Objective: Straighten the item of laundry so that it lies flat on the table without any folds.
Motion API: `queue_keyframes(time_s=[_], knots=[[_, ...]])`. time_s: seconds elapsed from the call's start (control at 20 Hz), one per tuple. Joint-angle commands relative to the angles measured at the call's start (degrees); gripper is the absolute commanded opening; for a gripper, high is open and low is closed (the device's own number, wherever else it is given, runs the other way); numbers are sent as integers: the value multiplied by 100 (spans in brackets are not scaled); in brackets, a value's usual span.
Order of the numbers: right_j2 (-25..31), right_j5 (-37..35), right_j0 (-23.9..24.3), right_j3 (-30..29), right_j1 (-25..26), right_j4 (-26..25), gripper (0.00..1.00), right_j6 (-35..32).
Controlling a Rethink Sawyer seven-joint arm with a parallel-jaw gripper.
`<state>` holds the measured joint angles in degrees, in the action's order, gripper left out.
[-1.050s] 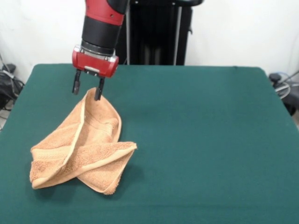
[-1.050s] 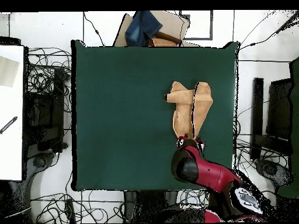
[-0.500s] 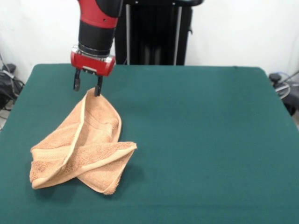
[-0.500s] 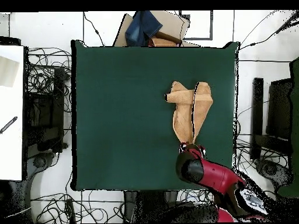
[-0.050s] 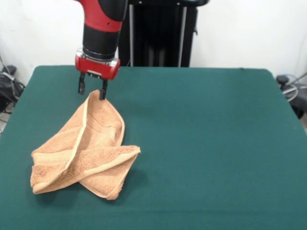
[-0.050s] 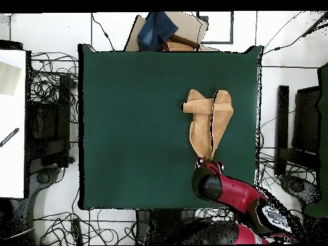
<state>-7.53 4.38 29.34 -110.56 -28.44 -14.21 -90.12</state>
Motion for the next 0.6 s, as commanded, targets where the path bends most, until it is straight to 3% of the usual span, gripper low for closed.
queue_keyframes(time_s=[0.05, 0.6], knots=[[425, 50, -52, 228, -30, 147, 100, -997], [433, 0, -63, 396, 349, 183, 100, -962]])
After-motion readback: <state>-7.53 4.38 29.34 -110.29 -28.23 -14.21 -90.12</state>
